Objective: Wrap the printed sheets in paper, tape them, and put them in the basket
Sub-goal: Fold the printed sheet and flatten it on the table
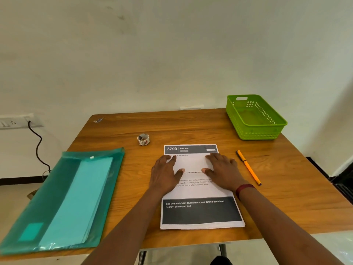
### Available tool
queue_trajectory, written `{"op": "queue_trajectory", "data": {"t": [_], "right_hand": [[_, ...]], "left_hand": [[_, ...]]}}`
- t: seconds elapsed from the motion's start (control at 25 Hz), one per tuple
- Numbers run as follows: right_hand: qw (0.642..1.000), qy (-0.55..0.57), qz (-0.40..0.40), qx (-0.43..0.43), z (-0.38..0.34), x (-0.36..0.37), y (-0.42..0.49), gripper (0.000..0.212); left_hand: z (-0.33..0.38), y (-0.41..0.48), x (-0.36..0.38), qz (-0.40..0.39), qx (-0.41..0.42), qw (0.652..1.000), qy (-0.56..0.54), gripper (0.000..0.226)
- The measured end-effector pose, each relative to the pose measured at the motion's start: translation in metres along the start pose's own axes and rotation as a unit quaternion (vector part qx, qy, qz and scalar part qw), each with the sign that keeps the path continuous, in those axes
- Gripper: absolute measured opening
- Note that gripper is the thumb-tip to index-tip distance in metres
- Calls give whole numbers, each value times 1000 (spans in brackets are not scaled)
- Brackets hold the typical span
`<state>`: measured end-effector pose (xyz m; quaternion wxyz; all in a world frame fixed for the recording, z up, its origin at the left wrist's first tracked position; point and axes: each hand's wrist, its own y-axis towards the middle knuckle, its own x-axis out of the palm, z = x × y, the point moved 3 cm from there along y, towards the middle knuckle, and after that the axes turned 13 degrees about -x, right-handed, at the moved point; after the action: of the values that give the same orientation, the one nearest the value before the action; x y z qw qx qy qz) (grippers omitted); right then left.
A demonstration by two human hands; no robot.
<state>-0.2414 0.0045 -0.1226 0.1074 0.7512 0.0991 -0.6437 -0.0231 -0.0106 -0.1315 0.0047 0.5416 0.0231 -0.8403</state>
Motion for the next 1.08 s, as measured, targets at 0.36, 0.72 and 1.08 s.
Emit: {"op": "queue_trajectory", "data": {"t": [0.36,0.72,1.08], "right_hand": [[995,-18,-93,-21,0,-27,25,73],[999,-31,25,-21,-4,-23,13,72],[974,-26,221,-50,-12,-13,-25,39]], "left_hand": [[17,18,-22,-49,-18,993,108,75],[16,-1,-23,40,-12,997,62,68],[11,-27,-19,189,51,980,-32,41]]}}
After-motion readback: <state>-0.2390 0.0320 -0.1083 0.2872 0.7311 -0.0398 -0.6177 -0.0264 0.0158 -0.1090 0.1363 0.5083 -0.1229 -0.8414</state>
